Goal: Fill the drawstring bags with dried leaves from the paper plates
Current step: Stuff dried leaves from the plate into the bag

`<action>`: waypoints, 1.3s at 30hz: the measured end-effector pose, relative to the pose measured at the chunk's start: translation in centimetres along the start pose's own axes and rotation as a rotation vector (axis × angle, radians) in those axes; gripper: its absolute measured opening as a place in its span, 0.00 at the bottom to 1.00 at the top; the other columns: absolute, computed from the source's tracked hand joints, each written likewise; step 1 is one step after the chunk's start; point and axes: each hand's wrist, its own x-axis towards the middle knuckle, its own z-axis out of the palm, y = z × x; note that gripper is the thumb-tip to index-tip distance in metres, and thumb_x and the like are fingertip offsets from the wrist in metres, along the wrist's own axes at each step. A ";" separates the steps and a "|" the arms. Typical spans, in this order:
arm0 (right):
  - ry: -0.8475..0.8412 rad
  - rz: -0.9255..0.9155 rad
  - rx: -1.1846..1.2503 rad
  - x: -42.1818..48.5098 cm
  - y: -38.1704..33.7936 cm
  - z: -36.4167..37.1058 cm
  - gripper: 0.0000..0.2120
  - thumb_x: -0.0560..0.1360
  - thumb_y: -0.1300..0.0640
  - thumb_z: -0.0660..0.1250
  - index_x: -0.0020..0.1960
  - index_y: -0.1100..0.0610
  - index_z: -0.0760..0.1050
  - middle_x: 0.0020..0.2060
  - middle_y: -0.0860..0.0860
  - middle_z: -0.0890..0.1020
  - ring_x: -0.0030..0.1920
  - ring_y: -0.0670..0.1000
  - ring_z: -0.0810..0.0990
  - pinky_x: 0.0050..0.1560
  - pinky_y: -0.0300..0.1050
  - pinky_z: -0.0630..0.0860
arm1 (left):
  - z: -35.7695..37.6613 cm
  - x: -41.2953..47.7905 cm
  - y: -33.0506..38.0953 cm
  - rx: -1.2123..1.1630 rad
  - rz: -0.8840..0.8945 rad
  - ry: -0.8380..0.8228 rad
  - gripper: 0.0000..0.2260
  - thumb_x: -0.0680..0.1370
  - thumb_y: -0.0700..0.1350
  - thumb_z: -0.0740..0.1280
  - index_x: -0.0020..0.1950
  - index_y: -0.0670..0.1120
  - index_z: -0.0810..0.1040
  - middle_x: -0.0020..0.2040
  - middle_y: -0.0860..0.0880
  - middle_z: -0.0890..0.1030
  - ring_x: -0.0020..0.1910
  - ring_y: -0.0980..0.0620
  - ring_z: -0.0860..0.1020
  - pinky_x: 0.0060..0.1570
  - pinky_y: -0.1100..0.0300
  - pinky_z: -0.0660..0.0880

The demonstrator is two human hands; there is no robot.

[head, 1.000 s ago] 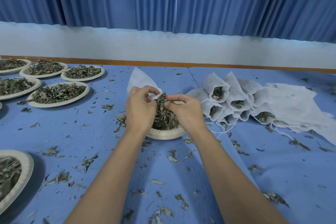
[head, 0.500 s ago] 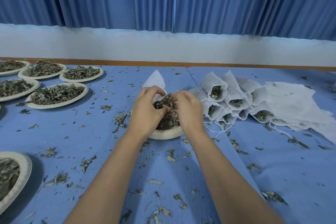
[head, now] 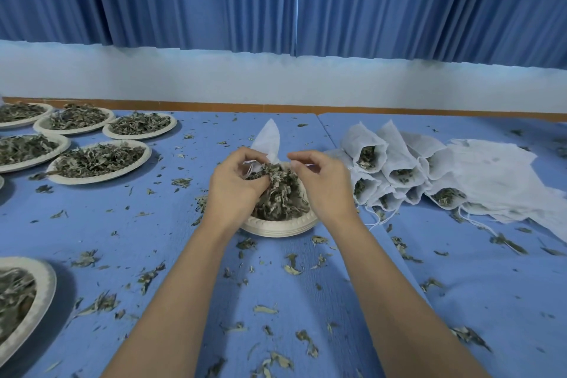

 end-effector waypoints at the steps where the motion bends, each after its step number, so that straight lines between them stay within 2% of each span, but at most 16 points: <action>1: -0.016 -0.029 -0.046 0.1 0.1 0.0 0.07 0.77 0.59 0.67 0.52 0.54 0.83 0.42 0.43 0.82 0.41 0.37 0.78 0.44 0.28 0.72 | -0.1 0.0 0.1 -0.018 -0.010 -0.020 0.18 0.71 0.31 0.70 0.37 0.56 0.79 0.44 0.60 0.83 0.33 0.58 0.77 0.37 0.54 0.77; 3: -0.045 -0.077 -0.117 0.1 0.1 0.0 0.08 0.76 0.60 0.67 0.52 0.54 0.83 0.43 0.45 0.84 0.42 0.38 0.79 0.45 0.28 0.73 | -0.2 0.0 0.1 -0.049 -0.019 -0.046 0.19 0.71 0.29 0.69 0.38 0.56 0.79 0.46 0.60 0.83 0.39 0.49 0.79 0.43 0.41 0.77; 6: -0.054 -0.096 -0.128 0.1 0.2 0.1 0.08 0.76 0.61 0.67 0.52 0.55 0.83 0.44 0.48 0.85 0.44 0.42 0.80 0.48 0.33 0.75 | -0.4 0.0 -0.1 -0.070 -0.024 -0.068 0.20 0.71 0.28 0.68 0.37 0.55 0.80 0.48 0.56 0.84 0.45 0.50 0.82 0.47 0.38 0.77; 9: -0.074 -0.143 -0.163 0.0 0.3 0.1 0.10 0.76 0.63 0.66 0.53 0.56 0.83 0.45 0.47 0.85 0.43 0.38 0.79 0.46 0.28 0.74 | -0.3 0.1 -0.3 -0.072 -0.020 -0.069 0.20 0.71 0.27 0.68 0.37 0.54 0.80 0.49 0.55 0.84 0.46 0.51 0.83 0.47 0.43 0.78; 11: -0.096 -0.171 -0.180 -0.2 0.2 0.0 0.11 0.75 0.64 0.66 0.54 0.57 0.83 0.46 0.48 0.85 0.44 0.37 0.78 0.46 0.24 0.71 | -0.2 0.1 -0.3 -0.075 -0.007 -0.060 0.20 0.71 0.27 0.67 0.38 0.53 0.79 0.46 0.60 0.84 0.46 0.56 0.82 0.42 0.59 0.80; 13: -0.085 -0.187 -0.208 -0.3 0.2 0.1 0.11 0.75 0.64 0.66 0.55 0.56 0.83 0.47 0.48 0.85 0.46 0.40 0.80 0.48 0.30 0.73 | -0.1 0.0 -0.1 -0.073 -0.006 -0.062 0.18 0.70 0.26 0.66 0.40 0.51 0.79 0.45 0.62 0.83 0.46 0.61 0.81 0.39 0.69 0.76; 17: -0.022 -0.198 -0.284 -0.4 0.1 0.4 0.11 0.77 0.62 0.64 0.55 0.56 0.82 0.48 0.50 0.85 0.49 0.48 0.82 0.51 0.39 0.74 | 0.1 0.0 0.1 -0.093 -0.017 -0.061 0.20 0.71 0.27 0.66 0.38 0.54 0.79 0.46 0.63 0.83 0.44 0.63 0.81 0.34 0.65 0.76; 20: 0.078 -0.196 -0.290 -0.6 0.0 0.6 0.11 0.76 0.63 0.64 0.54 0.58 0.83 0.46 0.53 0.85 0.48 0.51 0.82 0.51 0.46 0.76 | 0.4 0.1 0.1 -0.080 -0.027 -0.054 0.20 0.71 0.29 0.67 0.37 0.57 0.80 0.46 0.63 0.83 0.39 0.56 0.78 0.36 0.56 0.73; 23: 0.177 -0.180 -0.235 -0.7 -0.3 0.7 0.10 0.75 0.63 0.65 0.52 0.59 0.83 0.45 0.53 0.85 0.48 0.51 0.82 0.51 0.46 0.76 | 1.1 0.3 0.5 -0.077 -0.037 0.036 0.18 0.70 0.31 0.68 0.37 0.56 0.80 0.45 0.58 0.84 0.41 0.51 0.78 0.38 0.55 0.73; 26: 0.249 -0.213 -0.221 -1.2 -0.5 0.9 0.09 0.73 0.65 0.66 0.50 0.61 0.83 0.44 0.53 0.85 0.47 0.52 0.82 0.49 0.47 0.76 | 2.0 0.6 0.8 -0.028 -0.063 0.145 0.14 0.70 0.32 0.69 0.36 0.52 0.77 0.45 0.57 0.82 0.47 0.57 0.81 0.43 0.58 0.77; 27: 0.256 -0.217 -0.217 -1.3 -0.6 1.0 0.08 0.73 0.65 0.66 0.49 0.61 0.83 0.43 0.53 0.85 0.46 0.52 0.82 0.48 0.46 0.76 | 2.2 0.7 0.8 0.014 -0.078 0.180 0.14 0.70 0.32 0.68 0.36 0.52 0.76 0.44 0.58 0.82 0.44 0.58 0.80 0.42 0.60 0.76; 29: 0.238 -0.222 -0.205 -1.6 -0.6 1.4 0.08 0.72 0.65 0.66 0.48 0.60 0.83 0.42 0.52 0.85 0.45 0.52 0.81 0.48 0.44 0.76 | 2.5 0.9 0.7 0.079 -0.103 0.256 0.14 0.70 0.31 0.66 0.35 0.50 0.73 0.42 0.58 0.81 0.36 0.58 0.77 0.33 0.67 0.73; 31: 0.199 -0.235 -0.199 -1.8 -0.7 1.8 0.08 0.72 0.66 0.67 0.47 0.60 0.83 0.42 0.52 0.84 0.45 0.51 0.81 0.49 0.43 0.75 | 2.6 1.3 0.8 0.120 -0.115 0.329 0.15 0.71 0.30 0.64 0.33 0.49 0.71 0.40 0.57 0.79 0.35 0.58 0.76 0.29 0.71 0.69; 35: 0.168 -0.220 -0.192 -1.7 -0.8 2.2 0.08 0.71 0.66 0.67 0.46 0.60 0.83 0.41 0.52 0.85 0.43 0.52 0.81 0.48 0.45 0.76 | 3.3 1.5 1.2 0.220 -0.093 0.439 0.17 0.70 0.29 0.62 0.32 0.50 0.68 0.35 0.58 0.74 0.37 0.53 0.76 0.33 0.60 0.70; 39: 0.161 -0.148 -0.165 -2.1 -0.9 2.3 0.08 0.71 0.64 0.67 0.47 0.58 0.83 0.40 0.51 0.85 0.43 0.50 0.81 0.48 0.47 0.77 | 4.2 0.9 1.0 0.217 -0.048 0.501 0.18 0.70 0.28 0.60 0.32 0.51 0.66 0.42 0.47 0.78 0.42 0.50 0.76 0.39 0.53 0.72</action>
